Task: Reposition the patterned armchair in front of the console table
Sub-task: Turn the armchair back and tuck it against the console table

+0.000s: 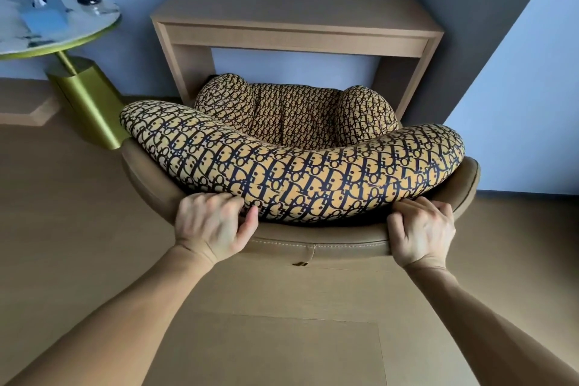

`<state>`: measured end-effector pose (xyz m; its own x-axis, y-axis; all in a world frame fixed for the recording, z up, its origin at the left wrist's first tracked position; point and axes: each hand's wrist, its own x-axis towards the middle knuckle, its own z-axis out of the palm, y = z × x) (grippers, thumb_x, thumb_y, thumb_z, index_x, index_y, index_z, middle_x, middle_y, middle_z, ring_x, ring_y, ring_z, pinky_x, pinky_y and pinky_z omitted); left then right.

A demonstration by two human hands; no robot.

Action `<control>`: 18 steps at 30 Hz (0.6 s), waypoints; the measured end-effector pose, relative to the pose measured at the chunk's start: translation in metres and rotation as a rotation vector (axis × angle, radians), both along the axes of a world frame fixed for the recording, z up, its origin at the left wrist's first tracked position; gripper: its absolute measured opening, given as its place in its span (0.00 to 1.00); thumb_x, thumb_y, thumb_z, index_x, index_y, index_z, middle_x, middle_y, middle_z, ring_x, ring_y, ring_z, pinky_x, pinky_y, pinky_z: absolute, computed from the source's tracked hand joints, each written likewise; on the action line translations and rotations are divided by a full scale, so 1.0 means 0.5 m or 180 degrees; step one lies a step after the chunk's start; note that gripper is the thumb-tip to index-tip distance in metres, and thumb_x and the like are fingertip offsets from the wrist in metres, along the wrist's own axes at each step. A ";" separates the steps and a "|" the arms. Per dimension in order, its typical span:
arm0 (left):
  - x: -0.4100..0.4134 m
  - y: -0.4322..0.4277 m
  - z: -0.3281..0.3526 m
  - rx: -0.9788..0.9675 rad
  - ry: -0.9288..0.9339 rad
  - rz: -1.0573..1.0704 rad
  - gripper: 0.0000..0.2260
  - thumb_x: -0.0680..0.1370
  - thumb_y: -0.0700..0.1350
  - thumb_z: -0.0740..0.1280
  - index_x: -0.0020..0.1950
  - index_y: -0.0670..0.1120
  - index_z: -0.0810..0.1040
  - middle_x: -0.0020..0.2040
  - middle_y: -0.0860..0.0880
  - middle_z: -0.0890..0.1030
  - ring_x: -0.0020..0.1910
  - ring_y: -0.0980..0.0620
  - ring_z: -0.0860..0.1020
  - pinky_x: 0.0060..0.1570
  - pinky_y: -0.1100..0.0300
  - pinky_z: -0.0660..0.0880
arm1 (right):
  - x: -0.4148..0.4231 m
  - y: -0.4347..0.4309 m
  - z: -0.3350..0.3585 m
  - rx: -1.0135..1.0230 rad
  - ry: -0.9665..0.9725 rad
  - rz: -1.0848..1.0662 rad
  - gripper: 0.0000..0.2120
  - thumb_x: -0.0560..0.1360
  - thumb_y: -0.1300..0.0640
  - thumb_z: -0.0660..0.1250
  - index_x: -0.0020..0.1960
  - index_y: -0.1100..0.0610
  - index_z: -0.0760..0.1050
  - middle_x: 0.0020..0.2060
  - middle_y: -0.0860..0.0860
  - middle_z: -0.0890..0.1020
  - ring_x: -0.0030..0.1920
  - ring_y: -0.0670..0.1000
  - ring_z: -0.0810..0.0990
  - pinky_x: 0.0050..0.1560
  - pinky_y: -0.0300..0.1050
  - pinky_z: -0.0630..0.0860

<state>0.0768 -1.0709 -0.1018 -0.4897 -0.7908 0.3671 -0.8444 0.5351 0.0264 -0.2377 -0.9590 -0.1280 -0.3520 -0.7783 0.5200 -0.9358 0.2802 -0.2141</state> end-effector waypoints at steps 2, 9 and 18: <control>-0.010 -0.027 0.000 0.0030 0.0011 -0.0009 0.21 0.76 0.59 0.55 0.31 0.47 0.74 0.30 0.47 0.80 0.29 0.41 0.79 0.35 0.56 0.65 | -0.009 -0.026 -0.004 -0.0013 0.0001 -0.0012 0.12 0.71 0.54 0.55 0.28 0.52 0.63 0.26 0.49 0.75 0.33 0.57 0.74 0.45 0.51 0.67; -0.057 -0.142 0.000 -0.0092 -0.0047 0.0009 0.21 0.75 0.59 0.55 0.30 0.47 0.73 0.29 0.48 0.79 0.27 0.41 0.78 0.35 0.57 0.60 | -0.054 -0.137 -0.009 -0.0128 -0.0024 0.0047 0.11 0.70 0.54 0.56 0.29 0.49 0.61 0.26 0.49 0.75 0.33 0.57 0.73 0.43 0.51 0.66; -0.151 -0.281 -0.014 -0.0101 0.0001 0.0097 0.18 0.73 0.56 0.56 0.28 0.46 0.71 0.27 0.48 0.78 0.26 0.41 0.76 0.34 0.57 0.62 | -0.154 -0.284 -0.013 -0.0111 -0.0028 0.0094 0.11 0.70 0.54 0.55 0.28 0.50 0.62 0.25 0.51 0.76 0.32 0.58 0.74 0.43 0.52 0.67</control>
